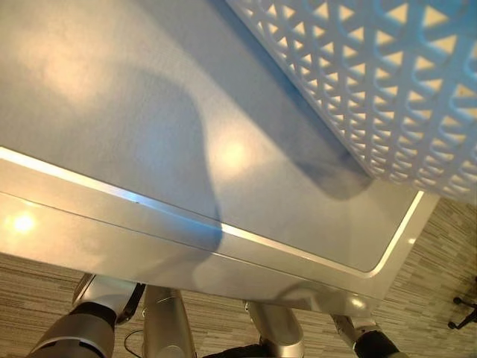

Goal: Grab the laundry basket,head to the washer,open it,put in the laundry and shut it.

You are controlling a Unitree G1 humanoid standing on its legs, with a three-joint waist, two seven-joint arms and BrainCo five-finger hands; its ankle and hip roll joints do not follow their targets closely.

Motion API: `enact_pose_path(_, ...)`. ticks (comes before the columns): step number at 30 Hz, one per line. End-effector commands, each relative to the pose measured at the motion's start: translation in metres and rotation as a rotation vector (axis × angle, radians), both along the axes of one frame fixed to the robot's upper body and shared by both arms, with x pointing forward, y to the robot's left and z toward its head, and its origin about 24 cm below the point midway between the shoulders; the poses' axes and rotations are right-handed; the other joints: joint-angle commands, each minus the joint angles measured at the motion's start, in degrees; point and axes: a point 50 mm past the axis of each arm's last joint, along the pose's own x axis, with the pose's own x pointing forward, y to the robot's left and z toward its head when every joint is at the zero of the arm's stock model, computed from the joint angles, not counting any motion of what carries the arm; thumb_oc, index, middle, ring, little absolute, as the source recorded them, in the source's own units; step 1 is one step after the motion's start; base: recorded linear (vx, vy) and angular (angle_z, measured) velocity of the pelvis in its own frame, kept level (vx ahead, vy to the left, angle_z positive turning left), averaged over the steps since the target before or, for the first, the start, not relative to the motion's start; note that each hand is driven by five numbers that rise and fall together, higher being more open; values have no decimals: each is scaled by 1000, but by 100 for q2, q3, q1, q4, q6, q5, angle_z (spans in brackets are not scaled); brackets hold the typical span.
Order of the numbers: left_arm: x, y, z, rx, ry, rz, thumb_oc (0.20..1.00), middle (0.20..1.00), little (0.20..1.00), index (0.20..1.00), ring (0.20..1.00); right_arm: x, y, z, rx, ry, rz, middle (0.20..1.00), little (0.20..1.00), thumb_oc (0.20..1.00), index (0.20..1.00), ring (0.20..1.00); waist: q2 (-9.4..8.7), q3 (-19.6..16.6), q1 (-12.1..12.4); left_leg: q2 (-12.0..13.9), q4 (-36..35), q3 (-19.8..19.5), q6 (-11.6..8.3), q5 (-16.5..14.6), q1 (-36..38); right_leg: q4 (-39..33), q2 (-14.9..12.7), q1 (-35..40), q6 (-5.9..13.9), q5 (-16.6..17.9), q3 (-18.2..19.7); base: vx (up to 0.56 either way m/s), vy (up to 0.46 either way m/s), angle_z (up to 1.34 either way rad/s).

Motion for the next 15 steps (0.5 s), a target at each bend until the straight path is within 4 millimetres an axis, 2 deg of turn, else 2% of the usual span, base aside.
enact_pose_path(1, -4, 13, -8, -98, -7, 85, 1000, 1000, 1000, 1000, 1000, -6, -14, 10, 21, -61, -78, 1000, 1000, 1000, 1000, 1000, -313, 105, 194, -230, -175, 295, -152, -179, -57, 491, 102, 327, 20, -788, -88, 0, 0, 0)
enact_pose_path(5, 1, 11, -6, -282, -26, 124, 1000, 1000, 1000, 1000, 1000, -4, -13, 13, 20, -72, -77, 1000, 1000, 1000, 1000, 1000, -349, 108, 140, -232, -180, 282, -144, -194, -81, 521, 112, 258, 14, -789, -67, 0, 0, 0)
enact_pose_path(6, 4, 10, -3, -356, -39, 132, 1000, 1000, 1000, 1000, 1000, -3, -12, 13, 18, -73, -76, 1000, 1000, 1000, 1000, 1000, -371, 96, 120, -225, -188, 284, -144, -197, -82, 524, 115, 247, 13, -790, -56, 31, -16, 0)
enact_pose_path(7, 12, 7, 12, -501, -87, 125, 1000, 1000, 1000, 1000, 1000, 0, -10, 16, 15, -86, -70, 1000, 1000, 1000, 1000, 1000, -416, 79, 60, -218, -212, 278, -150, -201, -103, 524, 127, 210, 14, -788, -38, 0, 0, 0)
enact_pose_path(8, 13, 8, 13, -504, -89, 125, 1000, 1000, 1000, 1000, 1000, 0, -10, 16, 15, -89, -69, 1000, 1000, 1000, 1000, 1000, -415, 84, 51, -219, -212, 276, -150, -200, -109, 526, 126, 204, 13, -790, -39, 49, -31, -2)
enact_pose_path(9, 27, 1, 53, -643, -200, 80, 1000, 1000, 1000, 1000, 1000, 5, -8, 24, 15, -128, -56, 1000, 1000, 1000, 1000, 1000, -492, 35, -57, -209, -268, 262, -153, -196, -133, 545, 143, 145, 21, -782, -13, 33, -19, -4)
enact_pose_path(10, 27, 2, 54, -645, -202, 80, 1000, 1000, 1000, 1000, 1000, 6, -8, 25, 15, -130, -56, 1000, 1000, 1000, 1000, 1000, -490, 38, -63, -210, -270, 261, -153, -194, -140, 547, 142, 136, 21, -783, -14, 40, -26, -1)
enact_pose_path(15, 37, 6, 140, -787, -459, 15, 1000, 1000, 1000, 1000, 1000, 10, -8, 36, 10, -182, -24, 1000, 1000, 1000, 1000, 1000, -578, -83, -269, -199, -273, 245, -142, -237, -296, 629, 168, -37, 45, -764, -7, 5, -5, 1)
